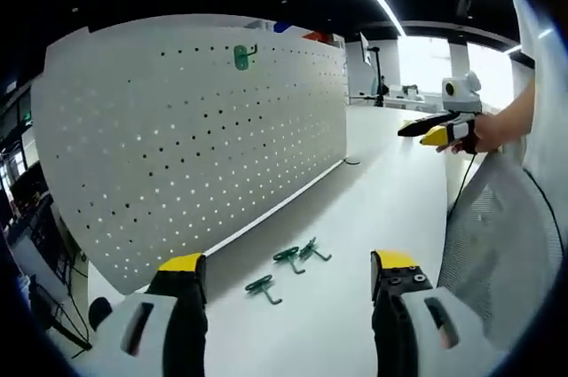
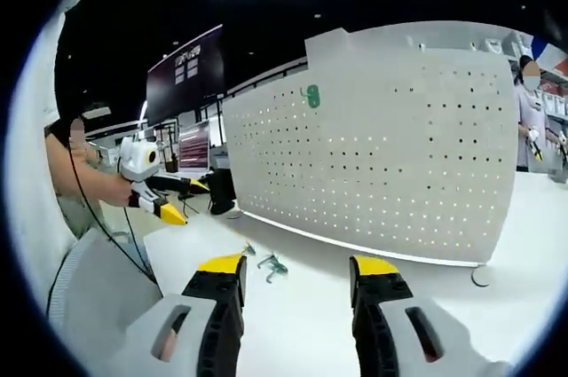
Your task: Insert the hook assembly into the mounting plate slot until the hook locks in place.
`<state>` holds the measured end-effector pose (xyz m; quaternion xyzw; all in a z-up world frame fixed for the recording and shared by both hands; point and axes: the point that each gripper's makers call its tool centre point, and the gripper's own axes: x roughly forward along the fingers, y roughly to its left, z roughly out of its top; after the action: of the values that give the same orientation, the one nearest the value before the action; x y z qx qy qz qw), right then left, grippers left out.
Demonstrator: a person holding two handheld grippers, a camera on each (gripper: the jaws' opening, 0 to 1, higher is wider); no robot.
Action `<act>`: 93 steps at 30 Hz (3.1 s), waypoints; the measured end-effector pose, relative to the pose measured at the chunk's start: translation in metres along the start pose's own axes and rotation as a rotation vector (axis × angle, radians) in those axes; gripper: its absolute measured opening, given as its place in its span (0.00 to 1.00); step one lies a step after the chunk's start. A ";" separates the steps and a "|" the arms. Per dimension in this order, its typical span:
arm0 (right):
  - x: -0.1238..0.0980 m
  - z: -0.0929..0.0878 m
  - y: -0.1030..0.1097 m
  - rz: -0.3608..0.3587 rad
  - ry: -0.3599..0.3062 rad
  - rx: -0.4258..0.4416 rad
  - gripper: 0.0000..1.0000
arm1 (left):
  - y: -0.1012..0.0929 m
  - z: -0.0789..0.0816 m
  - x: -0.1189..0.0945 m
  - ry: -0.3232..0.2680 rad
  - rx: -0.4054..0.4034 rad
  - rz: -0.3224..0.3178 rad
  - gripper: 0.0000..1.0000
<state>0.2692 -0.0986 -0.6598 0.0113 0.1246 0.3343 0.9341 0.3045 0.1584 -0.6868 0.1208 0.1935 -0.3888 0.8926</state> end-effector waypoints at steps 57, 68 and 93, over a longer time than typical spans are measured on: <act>0.001 -0.025 0.008 0.051 0.112 0.014 0.40 | 0.047 -0.066 0.060 0.412 0.294 -0.252 0.56; -0.001 -0.027 0.007 0.054 0.114 0.027 0.39 | 0.049 -0.076 0.070 0.458 0.410 -0.308 0.53; -0.002 -0.028 0.004 0.049 0.117 0.037 0.36 | 0.045 -0.089 0.098 0.533 0.604 -0.420 0.30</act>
<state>0.2580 -0.0986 -0.6859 0.0121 0.1847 0.3549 0.9164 0.3763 0.1578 -0.8067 0.4299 0.3147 -0.5559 0.6381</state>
